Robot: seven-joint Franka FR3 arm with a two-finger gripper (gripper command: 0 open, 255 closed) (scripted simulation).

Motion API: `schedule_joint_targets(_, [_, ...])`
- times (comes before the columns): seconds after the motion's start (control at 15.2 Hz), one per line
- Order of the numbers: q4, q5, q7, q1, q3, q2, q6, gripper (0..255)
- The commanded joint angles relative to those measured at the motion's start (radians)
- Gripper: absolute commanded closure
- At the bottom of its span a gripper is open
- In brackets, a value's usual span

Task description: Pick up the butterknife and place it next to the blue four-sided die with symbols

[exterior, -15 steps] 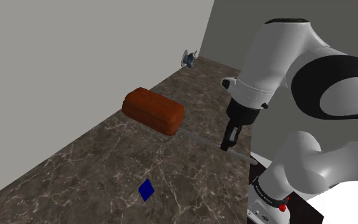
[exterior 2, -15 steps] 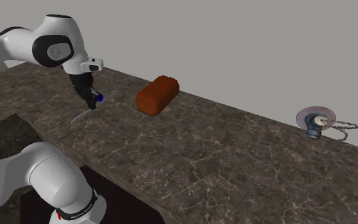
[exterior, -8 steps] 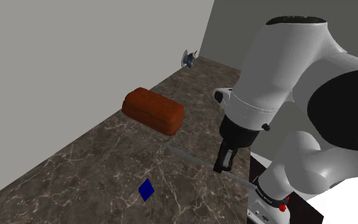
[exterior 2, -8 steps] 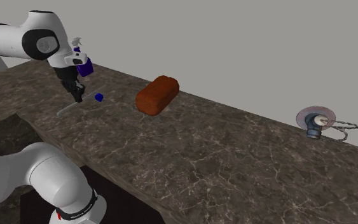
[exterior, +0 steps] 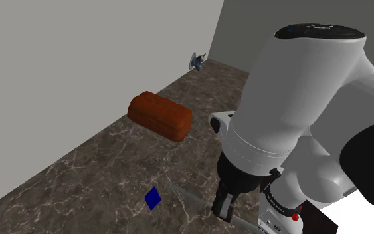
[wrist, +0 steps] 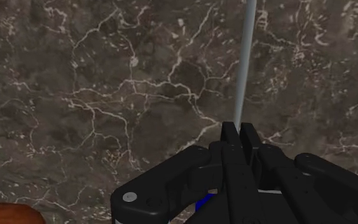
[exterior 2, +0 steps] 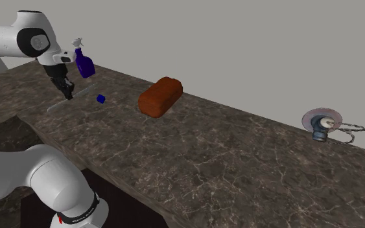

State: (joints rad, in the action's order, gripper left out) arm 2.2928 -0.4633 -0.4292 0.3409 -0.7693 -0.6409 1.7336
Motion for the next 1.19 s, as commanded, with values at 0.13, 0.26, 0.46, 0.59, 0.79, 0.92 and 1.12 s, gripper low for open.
schedule_joint_targets(0.13, [0.034,-0.011,-0.003,-0.003,-0.028,0.014,0.052,255])
schedule_joint_targets(0.26, [0.056,-0.018,-0.001,-0.003,-0.040,0.018,0.079,255])
schedule_joint_targets(0.46, [0.087,-0.028,0.002,-0.003,-0.059,0.027,0.120,255])
schedule_joint_targets(0.59, [0.107,-0.034,0.003,-0.004,-0.072,0.034,0.148,255])
schedule_joint_targets(0.79, [0.136,-0.043,0.005,-0.007,-0.094,0.047,0.191,255])
schedule_joint_targets(0.92, [0.154,-0.048,0.006,-0.010,-0.109,0.058,0.220,255])
schedule_joint_targets(1.12, [0.163,-0.051,0.006,-0.011,-0.116,0.063,0.234,255])
